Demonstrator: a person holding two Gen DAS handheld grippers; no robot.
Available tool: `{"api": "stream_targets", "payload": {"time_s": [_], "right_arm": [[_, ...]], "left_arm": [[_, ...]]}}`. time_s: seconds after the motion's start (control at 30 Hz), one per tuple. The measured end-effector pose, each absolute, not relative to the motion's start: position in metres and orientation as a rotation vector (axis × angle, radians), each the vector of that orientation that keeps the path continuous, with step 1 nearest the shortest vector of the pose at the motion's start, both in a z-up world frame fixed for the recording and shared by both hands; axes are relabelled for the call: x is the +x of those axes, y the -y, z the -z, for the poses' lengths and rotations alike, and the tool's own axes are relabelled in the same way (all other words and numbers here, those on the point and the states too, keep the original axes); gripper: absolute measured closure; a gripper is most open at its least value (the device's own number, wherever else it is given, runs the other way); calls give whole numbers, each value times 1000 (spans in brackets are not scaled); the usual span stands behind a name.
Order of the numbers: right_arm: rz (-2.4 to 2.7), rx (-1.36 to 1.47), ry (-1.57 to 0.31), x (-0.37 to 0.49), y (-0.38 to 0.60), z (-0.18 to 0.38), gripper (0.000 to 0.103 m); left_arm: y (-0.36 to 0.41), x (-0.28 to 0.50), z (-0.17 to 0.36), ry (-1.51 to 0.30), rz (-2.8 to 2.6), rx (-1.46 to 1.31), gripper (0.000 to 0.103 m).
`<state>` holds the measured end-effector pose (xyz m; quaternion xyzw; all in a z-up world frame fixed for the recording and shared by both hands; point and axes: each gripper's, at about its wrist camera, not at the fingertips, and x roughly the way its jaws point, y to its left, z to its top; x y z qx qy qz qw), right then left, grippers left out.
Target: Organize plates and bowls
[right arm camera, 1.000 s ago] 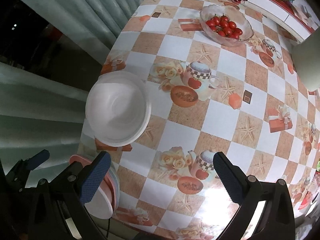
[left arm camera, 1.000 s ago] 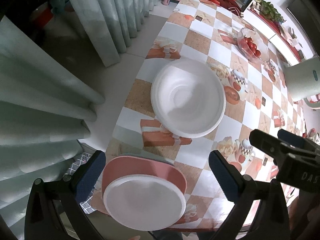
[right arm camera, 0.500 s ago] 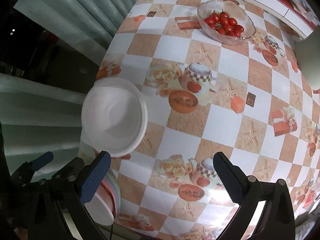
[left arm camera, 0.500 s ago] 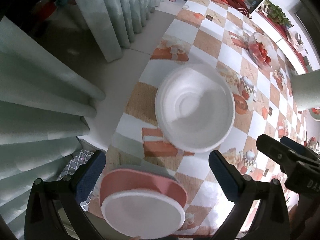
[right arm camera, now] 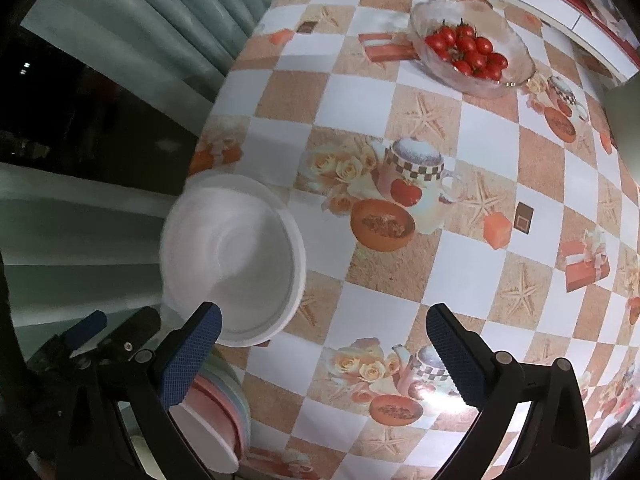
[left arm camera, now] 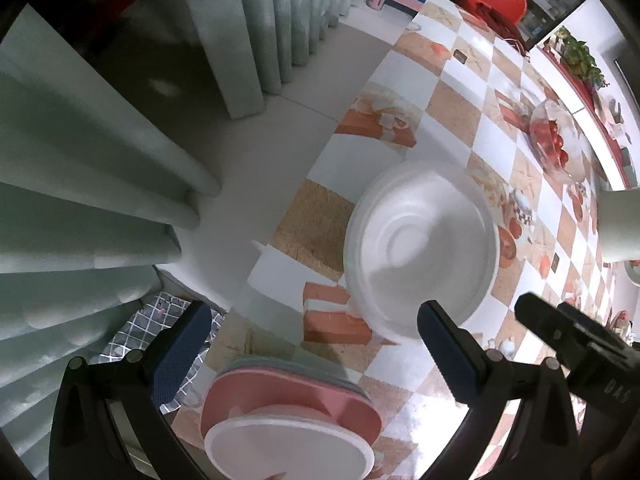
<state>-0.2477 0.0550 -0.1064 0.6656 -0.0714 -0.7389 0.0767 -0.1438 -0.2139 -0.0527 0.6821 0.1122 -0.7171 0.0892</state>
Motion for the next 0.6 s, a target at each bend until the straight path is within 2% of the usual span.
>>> {"api": "stream_targets", "payload": {"time_s": [0.17, 0.6], "right_arm": [[2185, 1995, 207, -242, -52, 110, 0], [1990, 1989, 130, -146, -17, 123, 0]], "left_arm": [[221, -142, 53, -386, 2135, 2015, 0], [245, -40, 33, -200, 2206, 1958, 0]]}}
